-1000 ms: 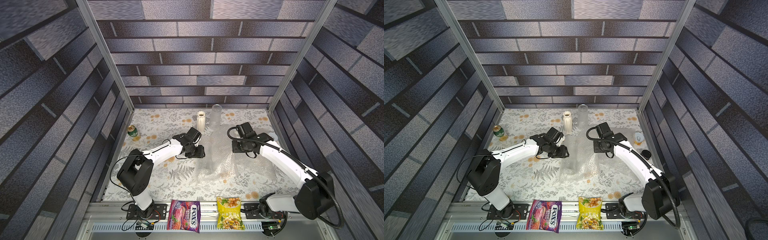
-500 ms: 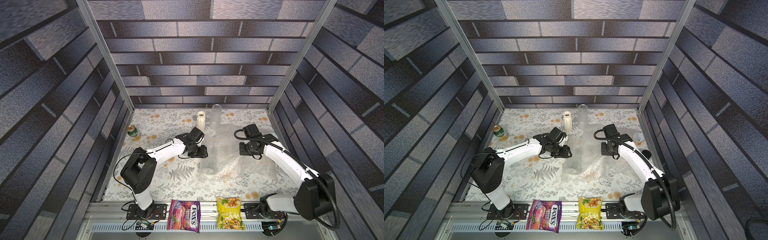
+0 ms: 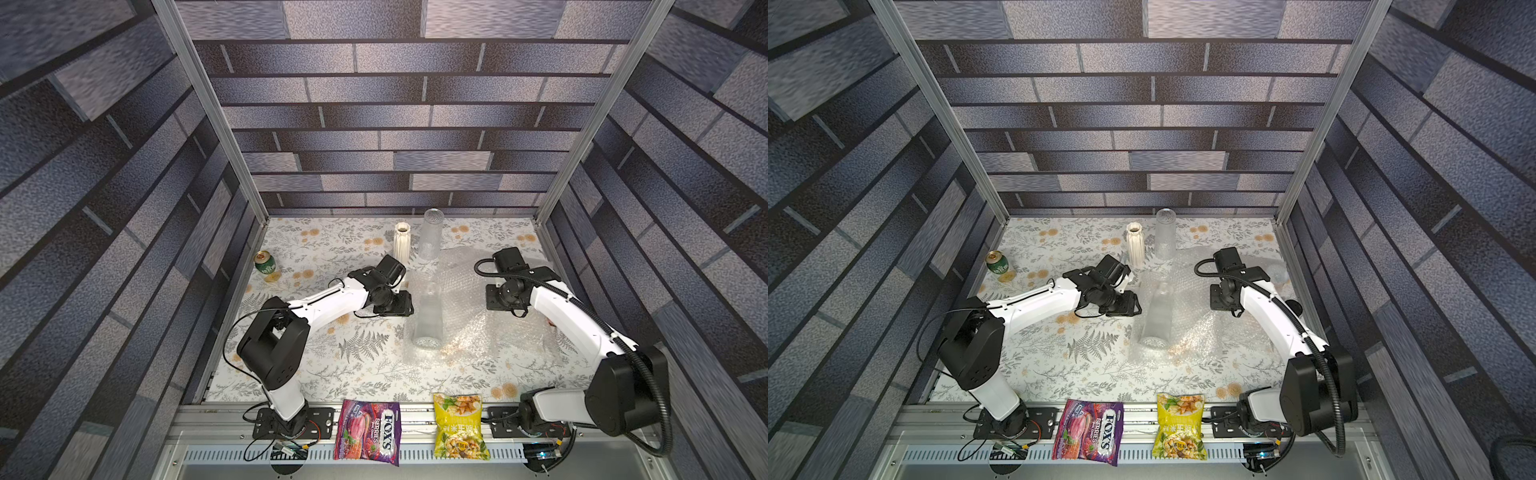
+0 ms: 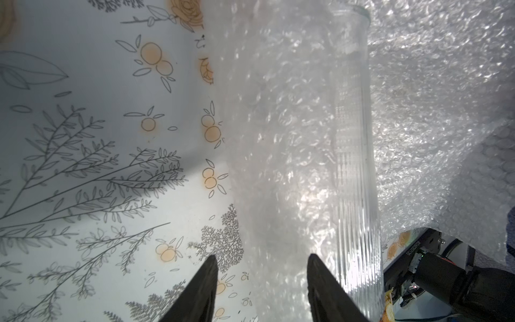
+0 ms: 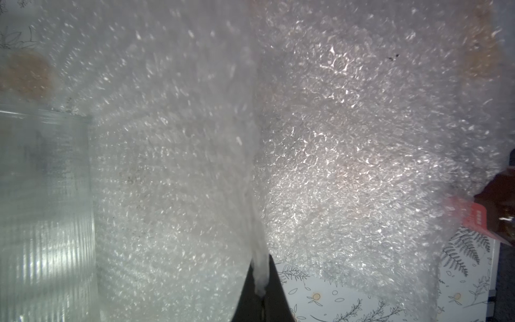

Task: Unwrap the vase from the bubble wrap
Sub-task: Unwrap the bubble wrap at the center of the board.

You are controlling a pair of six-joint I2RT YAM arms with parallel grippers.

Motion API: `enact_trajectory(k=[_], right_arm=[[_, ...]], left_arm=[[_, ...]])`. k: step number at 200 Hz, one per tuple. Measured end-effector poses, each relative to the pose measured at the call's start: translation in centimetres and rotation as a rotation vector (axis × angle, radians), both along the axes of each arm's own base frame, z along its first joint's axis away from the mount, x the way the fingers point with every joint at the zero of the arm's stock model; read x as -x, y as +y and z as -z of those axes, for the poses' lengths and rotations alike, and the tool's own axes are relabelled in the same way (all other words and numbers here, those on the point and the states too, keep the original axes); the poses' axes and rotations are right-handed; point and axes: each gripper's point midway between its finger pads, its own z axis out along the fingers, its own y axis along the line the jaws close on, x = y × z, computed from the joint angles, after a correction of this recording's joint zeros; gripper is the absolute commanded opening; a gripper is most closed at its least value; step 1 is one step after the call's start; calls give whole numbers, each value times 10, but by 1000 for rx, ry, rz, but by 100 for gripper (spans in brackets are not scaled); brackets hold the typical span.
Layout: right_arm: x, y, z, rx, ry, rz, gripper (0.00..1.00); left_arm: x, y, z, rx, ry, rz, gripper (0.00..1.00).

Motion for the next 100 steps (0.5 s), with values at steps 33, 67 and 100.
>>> enact_trajectory(k=[33,67,100], right_arm=[[0,-1,-3,4,2,2,0],[-9,0,-15,4,-29,-1,0],[-11,-3,-15,13,-25,2,0]], left_arm=[[-6,13,-29,35,-61,-37,54],[-8,16,-43,55,-92,-45,54],[3,8,-36,60,-69,-12,54]])
